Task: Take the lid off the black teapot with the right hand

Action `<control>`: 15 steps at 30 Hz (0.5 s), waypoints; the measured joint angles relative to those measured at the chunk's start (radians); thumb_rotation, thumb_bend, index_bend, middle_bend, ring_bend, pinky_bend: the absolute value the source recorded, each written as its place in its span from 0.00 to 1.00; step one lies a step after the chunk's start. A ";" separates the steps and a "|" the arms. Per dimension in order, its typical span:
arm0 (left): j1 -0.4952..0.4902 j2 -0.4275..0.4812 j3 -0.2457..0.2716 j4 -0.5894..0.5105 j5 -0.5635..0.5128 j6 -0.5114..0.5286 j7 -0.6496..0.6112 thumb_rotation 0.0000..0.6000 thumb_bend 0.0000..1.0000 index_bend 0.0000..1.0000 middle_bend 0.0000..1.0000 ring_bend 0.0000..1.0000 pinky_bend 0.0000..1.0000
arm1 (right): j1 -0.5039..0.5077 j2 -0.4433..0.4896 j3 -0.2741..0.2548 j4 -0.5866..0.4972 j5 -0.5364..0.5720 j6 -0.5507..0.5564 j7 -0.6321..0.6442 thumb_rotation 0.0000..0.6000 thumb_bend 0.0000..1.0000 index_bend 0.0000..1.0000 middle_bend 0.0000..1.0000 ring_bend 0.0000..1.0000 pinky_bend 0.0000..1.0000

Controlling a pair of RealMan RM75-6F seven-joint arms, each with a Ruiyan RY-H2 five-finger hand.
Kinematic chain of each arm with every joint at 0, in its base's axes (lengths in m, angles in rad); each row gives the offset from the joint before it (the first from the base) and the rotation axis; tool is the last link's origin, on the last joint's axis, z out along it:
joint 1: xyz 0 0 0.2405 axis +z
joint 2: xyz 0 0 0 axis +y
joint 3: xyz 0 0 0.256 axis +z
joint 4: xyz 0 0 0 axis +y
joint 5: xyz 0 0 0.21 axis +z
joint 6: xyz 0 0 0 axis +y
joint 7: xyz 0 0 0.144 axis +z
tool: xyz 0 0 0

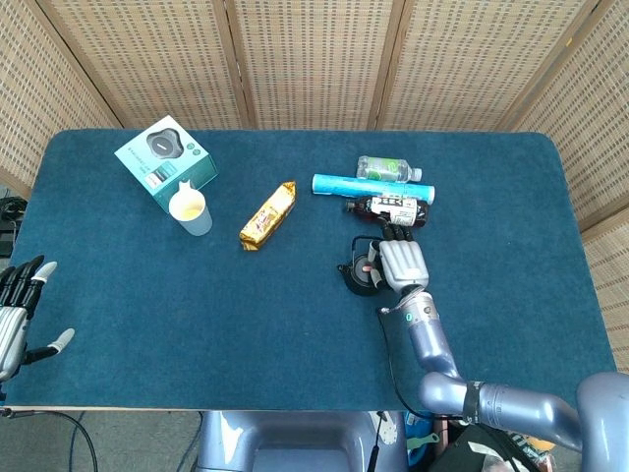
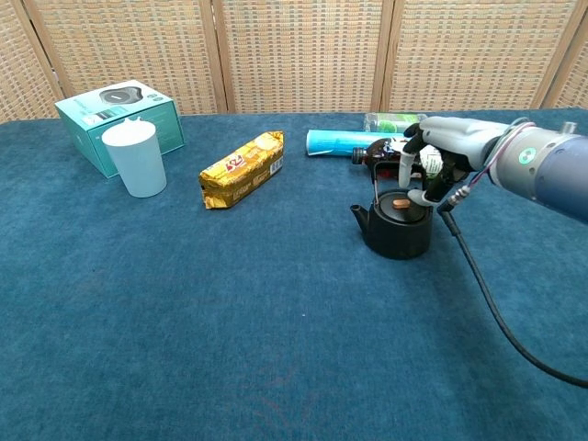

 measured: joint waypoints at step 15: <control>-0.002 0.008 -0.005 0.006 -0.016 -0.007 -0.030 1.00 0.23 0.00 0.00 0.00 0.00 | 0.044 -0.061 -0.014 0.065 0.034 0.025 -0.066 1.00 0.58 0.49 0.06 0.00 0.03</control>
